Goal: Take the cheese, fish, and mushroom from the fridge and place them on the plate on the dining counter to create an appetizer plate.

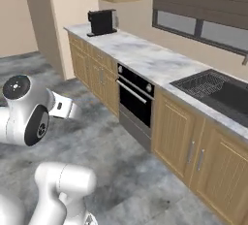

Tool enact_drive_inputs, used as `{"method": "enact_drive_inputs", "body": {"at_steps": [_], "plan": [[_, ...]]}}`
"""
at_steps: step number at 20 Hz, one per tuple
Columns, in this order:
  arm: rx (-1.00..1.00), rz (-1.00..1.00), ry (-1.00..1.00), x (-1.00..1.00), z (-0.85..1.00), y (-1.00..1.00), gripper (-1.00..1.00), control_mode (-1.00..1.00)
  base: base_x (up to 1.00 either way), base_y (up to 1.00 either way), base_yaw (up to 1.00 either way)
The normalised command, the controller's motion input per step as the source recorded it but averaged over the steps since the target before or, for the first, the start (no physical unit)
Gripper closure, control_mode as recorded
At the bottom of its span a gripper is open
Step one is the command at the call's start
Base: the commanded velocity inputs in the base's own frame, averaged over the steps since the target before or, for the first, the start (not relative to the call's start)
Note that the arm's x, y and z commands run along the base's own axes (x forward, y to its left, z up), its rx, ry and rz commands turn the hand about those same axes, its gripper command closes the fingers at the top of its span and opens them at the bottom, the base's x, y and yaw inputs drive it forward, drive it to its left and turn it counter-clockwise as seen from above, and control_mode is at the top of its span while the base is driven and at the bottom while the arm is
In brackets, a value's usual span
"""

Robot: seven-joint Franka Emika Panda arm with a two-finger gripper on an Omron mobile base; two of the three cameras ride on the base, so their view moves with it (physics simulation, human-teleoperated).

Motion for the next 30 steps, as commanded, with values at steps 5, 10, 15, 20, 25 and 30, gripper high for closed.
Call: {"method": "enact_drive_inputs", "body": {"at_steps": [5,10,15,20,25,30], "plan": [[0.00,0.00,0.00,0.00,0.00,0.00,1.00,1.00,1.00,-0.03,0.64],[0.00,0.00,0.00,0.00,0.00,0.00,1.00,1.00,1.00,0.00,0.60],[0.00,0.00,0.00,0.00,0.00,0.00,1.00,1.00,1.00,-0.09,0.58],[0.00,0.00,0.00,0.00,0.00,0.00,1.00,1.00,1.00,-0.27,0.56],[0.00,0.00,0.00,0.00,0.00,0.00,1.00,1.00,1.00,-0.54,0.52],[0.00,0.00,0.00,0.00,0.00,0.00,1.00,1.00,1.00,-0.58,0.51]]}}
